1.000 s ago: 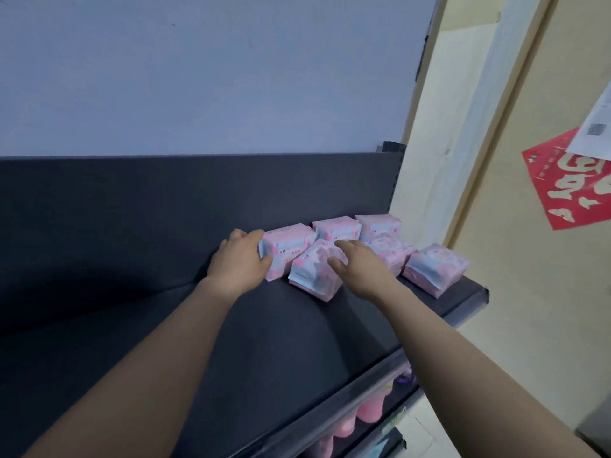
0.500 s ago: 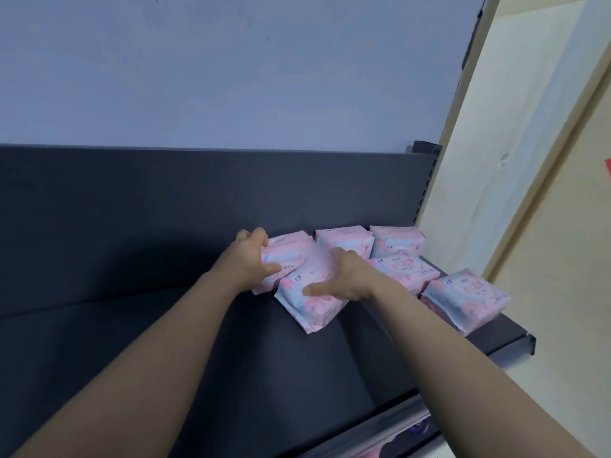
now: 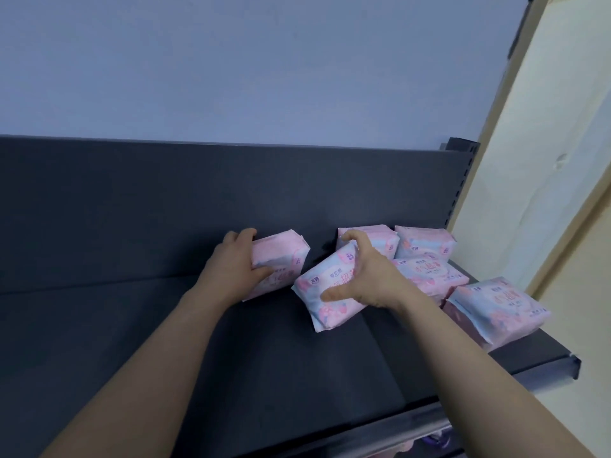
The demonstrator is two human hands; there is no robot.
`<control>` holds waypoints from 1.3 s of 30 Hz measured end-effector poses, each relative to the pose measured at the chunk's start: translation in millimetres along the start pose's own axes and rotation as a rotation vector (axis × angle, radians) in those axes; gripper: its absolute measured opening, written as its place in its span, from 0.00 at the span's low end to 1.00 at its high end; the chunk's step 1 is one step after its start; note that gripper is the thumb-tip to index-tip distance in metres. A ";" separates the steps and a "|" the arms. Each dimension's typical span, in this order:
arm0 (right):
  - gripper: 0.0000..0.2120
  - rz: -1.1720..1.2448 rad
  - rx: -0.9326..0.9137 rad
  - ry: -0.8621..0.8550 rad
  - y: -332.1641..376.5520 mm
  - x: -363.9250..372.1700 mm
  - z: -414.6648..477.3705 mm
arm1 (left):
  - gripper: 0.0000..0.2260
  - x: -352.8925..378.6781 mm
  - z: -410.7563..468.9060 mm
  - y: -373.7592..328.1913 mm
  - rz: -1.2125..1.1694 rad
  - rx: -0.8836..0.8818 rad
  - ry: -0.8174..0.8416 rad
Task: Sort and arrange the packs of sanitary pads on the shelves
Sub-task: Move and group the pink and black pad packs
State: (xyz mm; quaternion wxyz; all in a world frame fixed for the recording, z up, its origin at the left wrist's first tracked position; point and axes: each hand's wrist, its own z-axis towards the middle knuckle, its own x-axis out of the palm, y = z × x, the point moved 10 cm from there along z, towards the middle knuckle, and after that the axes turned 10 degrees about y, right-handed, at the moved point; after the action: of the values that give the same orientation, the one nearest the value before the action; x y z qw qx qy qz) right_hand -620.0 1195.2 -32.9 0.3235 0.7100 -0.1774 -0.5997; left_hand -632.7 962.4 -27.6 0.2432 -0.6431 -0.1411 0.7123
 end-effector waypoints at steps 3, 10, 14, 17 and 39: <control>0.32 0.044 -0.068 -0.019 20.2 4.0 5.3 | 0.29 -20.1 -25.6 22.0 0.004 -0.067 -0.078; 0.29 -0.014 -0.265 -0.034 95.7 46.0 15.7 | 0.24 -87.3 -98.5 75.3 0.005 -0.202 -0.295; 0.29 0.048 -0.403 0.015 151.2 87.3 11.5 | 0.24 -127.8 -150.9 112.5 0.009 -0.300 -0.403; 0.28 0.094 -0.484 0.047 197.6 121.8 2.4 | 0.24 -158.9 -197.9 142.8 0.003 -0.359 -0.480; 0.28 0.308 -0.922 0.501 556.6 474.0 -190.8 | 0.25 -355.7 -666.3 324.6 0.196 -0.973 -0.831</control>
State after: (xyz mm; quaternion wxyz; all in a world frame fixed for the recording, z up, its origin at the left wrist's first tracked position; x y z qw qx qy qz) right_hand -256.7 534.0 5.6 0.7176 0.5815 0.0846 -0.3738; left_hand -10.7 427.0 18.4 -0.2170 -0.3605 -0.4708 0.7754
